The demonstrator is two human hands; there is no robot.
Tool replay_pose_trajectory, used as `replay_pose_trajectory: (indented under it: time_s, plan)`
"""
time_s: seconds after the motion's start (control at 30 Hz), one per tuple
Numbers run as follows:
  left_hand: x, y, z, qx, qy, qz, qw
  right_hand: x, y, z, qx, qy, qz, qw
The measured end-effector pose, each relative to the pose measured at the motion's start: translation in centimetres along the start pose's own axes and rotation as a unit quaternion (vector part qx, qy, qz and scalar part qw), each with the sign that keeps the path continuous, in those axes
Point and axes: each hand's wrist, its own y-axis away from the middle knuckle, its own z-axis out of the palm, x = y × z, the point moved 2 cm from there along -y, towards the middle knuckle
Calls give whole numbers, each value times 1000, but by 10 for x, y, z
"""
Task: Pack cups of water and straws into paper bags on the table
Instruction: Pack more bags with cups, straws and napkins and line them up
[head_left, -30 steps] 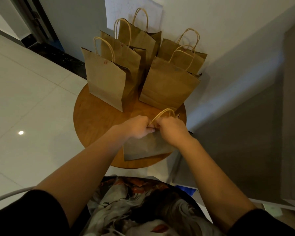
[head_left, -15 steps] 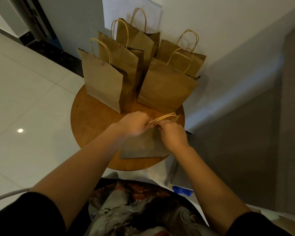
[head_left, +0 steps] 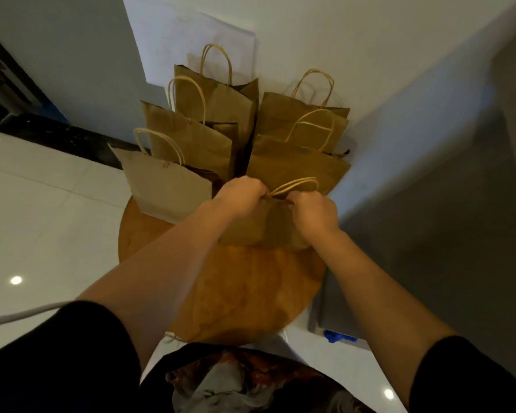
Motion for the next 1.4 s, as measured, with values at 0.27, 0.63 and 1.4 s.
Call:
replay_pose_trajectory:
  time_s: [0.27, 0.63, 1.4]
  plan:
    - [-11, -30, 0, -13, 20, 24, 999, 3, -18, 6, -23, 16, 42, 999]
    - [-2, 16, 1, 87, 50, 9, 995, -10, 40, 7, 27, -112, 17, 993]
    - [337, 220, 68, 72, -1, 247, 966, 109, 390, -91, 176, -102, 190, 960]
